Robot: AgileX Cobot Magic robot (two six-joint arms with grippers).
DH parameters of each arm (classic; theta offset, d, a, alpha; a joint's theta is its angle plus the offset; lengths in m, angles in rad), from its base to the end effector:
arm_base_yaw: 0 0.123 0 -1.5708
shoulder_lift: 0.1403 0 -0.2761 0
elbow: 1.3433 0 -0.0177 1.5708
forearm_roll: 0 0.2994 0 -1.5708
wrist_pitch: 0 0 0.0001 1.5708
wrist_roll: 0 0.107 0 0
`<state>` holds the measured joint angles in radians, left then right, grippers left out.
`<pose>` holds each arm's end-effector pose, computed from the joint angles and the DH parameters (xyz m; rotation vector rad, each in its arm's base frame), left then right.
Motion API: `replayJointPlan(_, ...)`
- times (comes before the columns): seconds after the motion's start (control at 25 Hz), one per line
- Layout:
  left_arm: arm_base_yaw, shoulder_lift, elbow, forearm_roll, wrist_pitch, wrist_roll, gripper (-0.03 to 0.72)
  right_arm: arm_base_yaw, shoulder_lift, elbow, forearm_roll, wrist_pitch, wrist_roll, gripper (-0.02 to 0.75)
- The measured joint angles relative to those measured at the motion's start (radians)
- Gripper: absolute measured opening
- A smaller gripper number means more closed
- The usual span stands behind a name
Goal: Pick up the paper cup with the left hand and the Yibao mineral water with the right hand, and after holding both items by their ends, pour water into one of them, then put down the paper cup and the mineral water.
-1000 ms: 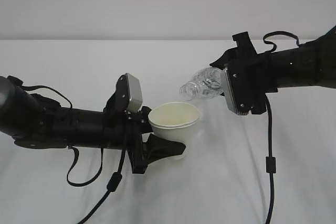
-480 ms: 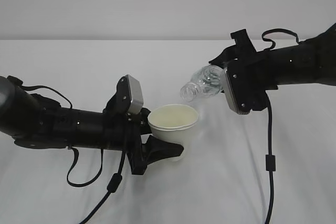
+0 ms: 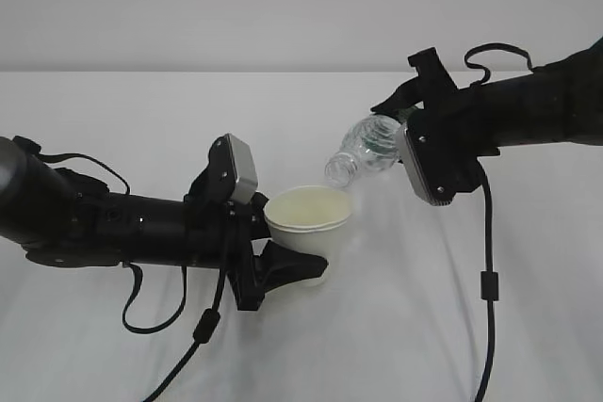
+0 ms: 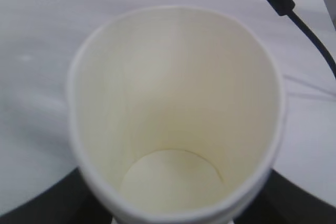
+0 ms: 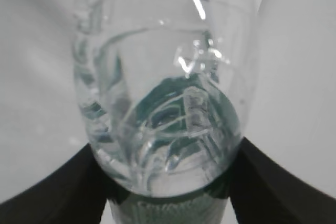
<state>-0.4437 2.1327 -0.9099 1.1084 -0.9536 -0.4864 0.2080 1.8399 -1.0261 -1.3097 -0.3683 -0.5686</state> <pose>0.3115 -0.2345 0.0299 1.2364 1.6602 -0.9114 0.4098 0.1244 0.1317 -1.9927 0.9509 -0.5574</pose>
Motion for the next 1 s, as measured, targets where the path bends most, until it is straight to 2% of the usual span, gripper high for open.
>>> replayJointPlan(1.0, 0.000, 0.000, 0.000, -0.020, 0.006, 0.014, 0.412, 0.000, 0.000, -0.030, -0.093, 0.008, -0.002, 0.490)
